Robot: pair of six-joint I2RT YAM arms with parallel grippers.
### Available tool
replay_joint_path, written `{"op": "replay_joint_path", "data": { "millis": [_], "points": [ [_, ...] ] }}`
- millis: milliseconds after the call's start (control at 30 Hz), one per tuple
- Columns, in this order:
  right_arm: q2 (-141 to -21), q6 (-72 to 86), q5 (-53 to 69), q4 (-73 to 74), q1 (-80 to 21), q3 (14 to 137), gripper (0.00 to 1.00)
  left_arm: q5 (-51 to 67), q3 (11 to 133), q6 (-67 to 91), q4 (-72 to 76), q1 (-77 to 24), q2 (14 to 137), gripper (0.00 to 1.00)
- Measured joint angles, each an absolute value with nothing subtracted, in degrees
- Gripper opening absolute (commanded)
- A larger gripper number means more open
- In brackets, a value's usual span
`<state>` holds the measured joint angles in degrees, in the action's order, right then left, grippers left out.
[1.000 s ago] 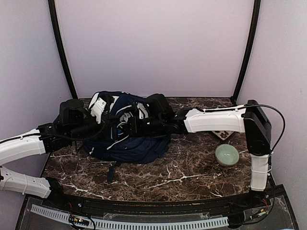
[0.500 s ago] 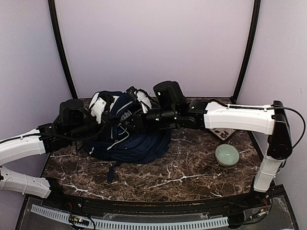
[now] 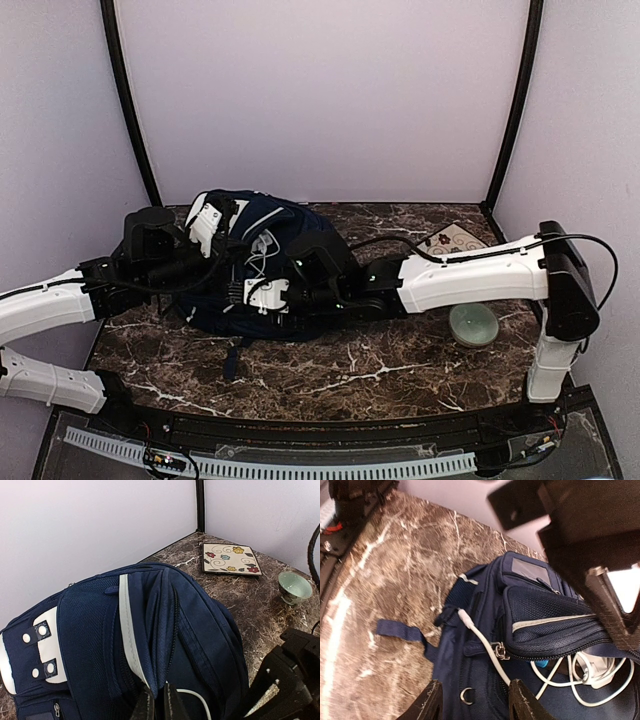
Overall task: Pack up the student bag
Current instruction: Place the charger in the upper front pocket of the bag.
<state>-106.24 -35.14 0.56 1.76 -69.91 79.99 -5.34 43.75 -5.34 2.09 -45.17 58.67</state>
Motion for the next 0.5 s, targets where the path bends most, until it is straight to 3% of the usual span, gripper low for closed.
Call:
{"op": "replay_joint_path", "data": {
  "millis": [500],
  "points": [
    [-110.93,-41.58,-4.10,1.30,-69.69,84.90,0.22,-5.30,43.75,-5.34,2.11,-45.17,58.67,0.00]
  ]
}}
